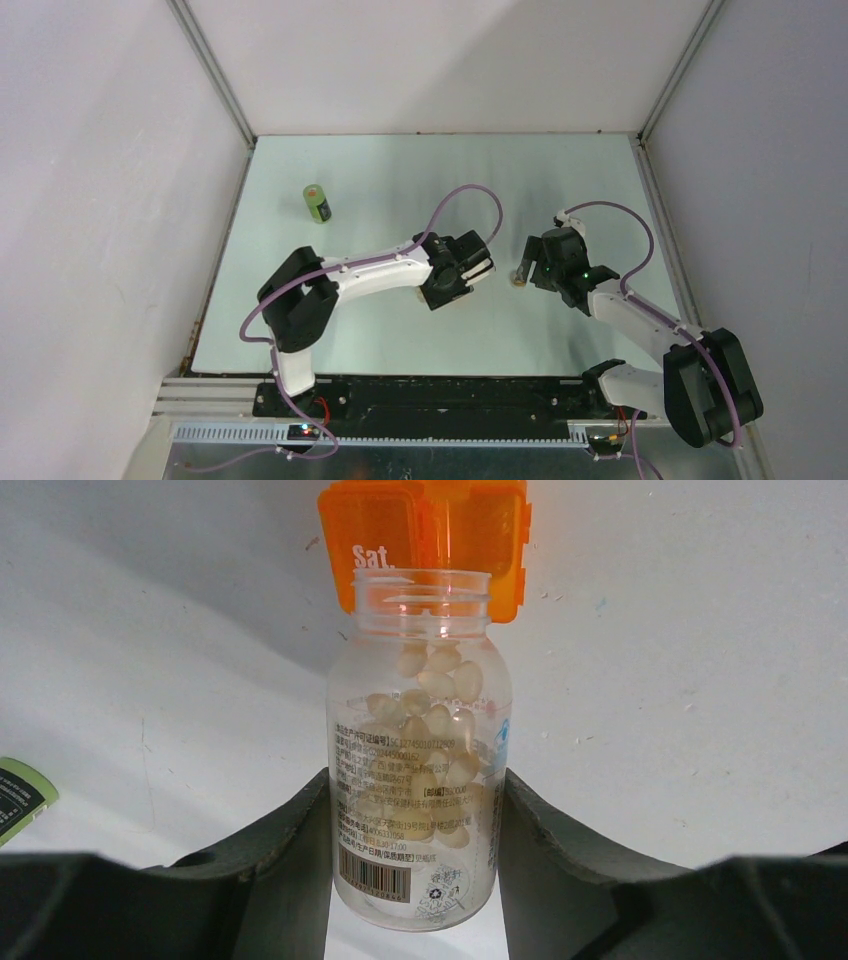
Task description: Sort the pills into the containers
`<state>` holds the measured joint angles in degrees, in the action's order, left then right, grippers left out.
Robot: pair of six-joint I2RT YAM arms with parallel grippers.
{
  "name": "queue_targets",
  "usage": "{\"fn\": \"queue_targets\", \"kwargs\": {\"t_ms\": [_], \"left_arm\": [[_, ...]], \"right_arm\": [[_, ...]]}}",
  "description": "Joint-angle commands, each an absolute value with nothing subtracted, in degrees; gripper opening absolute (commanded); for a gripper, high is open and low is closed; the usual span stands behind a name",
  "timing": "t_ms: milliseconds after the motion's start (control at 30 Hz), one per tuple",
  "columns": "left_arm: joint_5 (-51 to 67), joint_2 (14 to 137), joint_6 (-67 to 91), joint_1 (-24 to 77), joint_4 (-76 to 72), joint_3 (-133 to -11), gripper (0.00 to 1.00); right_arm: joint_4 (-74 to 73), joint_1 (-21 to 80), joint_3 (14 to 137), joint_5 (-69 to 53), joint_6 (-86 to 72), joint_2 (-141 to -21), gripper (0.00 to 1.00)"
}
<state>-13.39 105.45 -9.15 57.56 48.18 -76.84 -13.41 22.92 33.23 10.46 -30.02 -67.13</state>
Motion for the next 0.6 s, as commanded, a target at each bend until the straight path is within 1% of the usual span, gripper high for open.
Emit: {"fn": "queue_targets", "kwargs": {"t_ms": [0,567], "left_arm": [[-13.48,103.65,-10.75,58.57,50.71,-78.97,0.00],[-15.73,107.21,-11.23,59.82,54.81,-83.85,0.00]], "right_arm": [[-12.89,22.59,33.71,10.89,-30.59,-67.48,0.81],[-12.91,22.39,33.33,10.75,-30.59,-67.16,0.81]]}}
